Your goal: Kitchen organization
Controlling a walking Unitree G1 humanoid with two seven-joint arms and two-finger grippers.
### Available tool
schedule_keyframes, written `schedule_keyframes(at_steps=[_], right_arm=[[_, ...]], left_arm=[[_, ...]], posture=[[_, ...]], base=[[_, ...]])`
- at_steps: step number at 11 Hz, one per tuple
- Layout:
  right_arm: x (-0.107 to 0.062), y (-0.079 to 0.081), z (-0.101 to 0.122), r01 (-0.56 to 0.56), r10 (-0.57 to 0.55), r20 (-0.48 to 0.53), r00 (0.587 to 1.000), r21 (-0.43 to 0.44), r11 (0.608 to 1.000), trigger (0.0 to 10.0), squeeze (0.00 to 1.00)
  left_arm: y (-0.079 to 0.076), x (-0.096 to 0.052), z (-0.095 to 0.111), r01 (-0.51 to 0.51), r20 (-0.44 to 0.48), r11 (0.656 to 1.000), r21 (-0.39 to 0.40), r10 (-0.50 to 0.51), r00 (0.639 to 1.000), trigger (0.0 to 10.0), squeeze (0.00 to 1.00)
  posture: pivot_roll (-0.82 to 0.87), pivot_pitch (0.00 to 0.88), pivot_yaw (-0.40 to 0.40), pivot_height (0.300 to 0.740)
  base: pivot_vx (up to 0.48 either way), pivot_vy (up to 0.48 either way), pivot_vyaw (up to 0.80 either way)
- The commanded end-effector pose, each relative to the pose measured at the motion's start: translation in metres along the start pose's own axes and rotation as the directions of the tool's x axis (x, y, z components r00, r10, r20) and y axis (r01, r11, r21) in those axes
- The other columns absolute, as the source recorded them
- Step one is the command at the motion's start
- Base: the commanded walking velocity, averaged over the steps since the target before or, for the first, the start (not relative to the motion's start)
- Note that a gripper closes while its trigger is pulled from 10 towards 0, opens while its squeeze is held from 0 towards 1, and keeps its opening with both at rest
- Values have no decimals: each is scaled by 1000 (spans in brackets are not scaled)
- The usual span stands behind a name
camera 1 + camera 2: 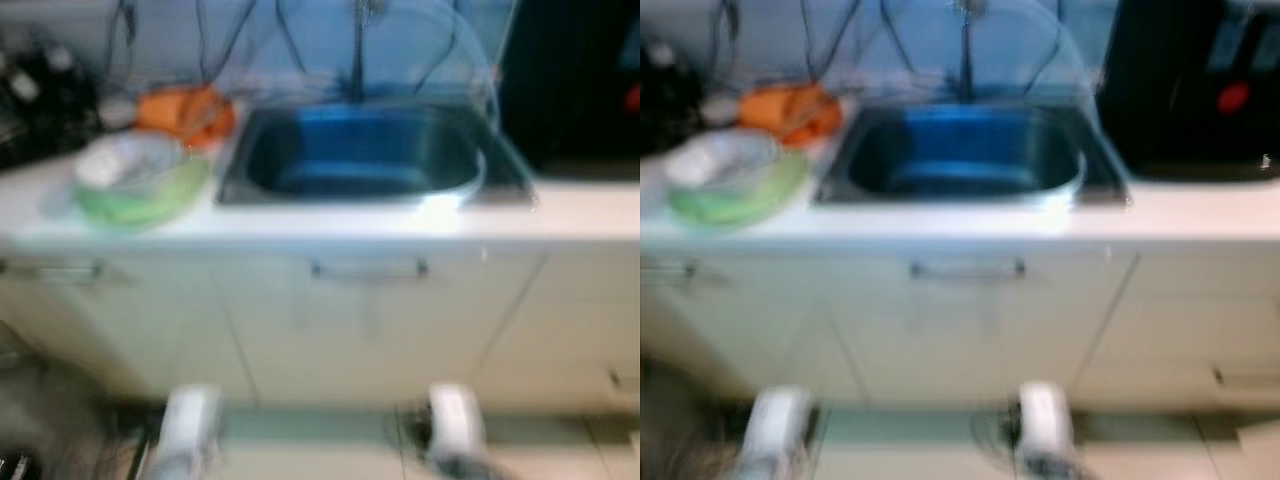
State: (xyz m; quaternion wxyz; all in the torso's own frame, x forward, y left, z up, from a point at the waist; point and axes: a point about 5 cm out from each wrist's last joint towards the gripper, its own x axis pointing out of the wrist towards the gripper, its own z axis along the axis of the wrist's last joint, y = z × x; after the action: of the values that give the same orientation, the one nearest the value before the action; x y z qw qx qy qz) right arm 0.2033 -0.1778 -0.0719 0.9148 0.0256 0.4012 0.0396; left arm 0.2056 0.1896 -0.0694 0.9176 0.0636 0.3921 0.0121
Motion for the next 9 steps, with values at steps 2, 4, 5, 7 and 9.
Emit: schedule_keyframes(at_steps=[2,4,5,7,9], right_arm=[[5,10,21,-36,41,90,995,-50,998,10000,0],[5,0,44,-5,9,199,980,-24,1000,10000,0],[4,-2,49,-5,12,232,973,-29,1000,10000,0],[-3,-8,81,-4,24,424,905,-47,999,10000,0],[-13,-14,104,33,19,556,831,-83,996,10000,0]], left_arm=[[20,0,11,-59,73,998,32,56,996,10000,0],[26,1,36,-74,215,996,50,62,975,10000,0],[27,0,41,-79,246,996,50,65,967,10000,0],[32,-6,68,-129,430,988,79,83,899,10000,0],[35,-15,93,-182,571,980,79,105,814,10000,0]], posture=[[125,14,41,740],[123,16,41,740],[125,19,40,740],[119,30,37,740],[116,34,31,740]], base=[[0,0,0],[0,0,0],[0,0,0],[0,0,0],[0,0,0]])
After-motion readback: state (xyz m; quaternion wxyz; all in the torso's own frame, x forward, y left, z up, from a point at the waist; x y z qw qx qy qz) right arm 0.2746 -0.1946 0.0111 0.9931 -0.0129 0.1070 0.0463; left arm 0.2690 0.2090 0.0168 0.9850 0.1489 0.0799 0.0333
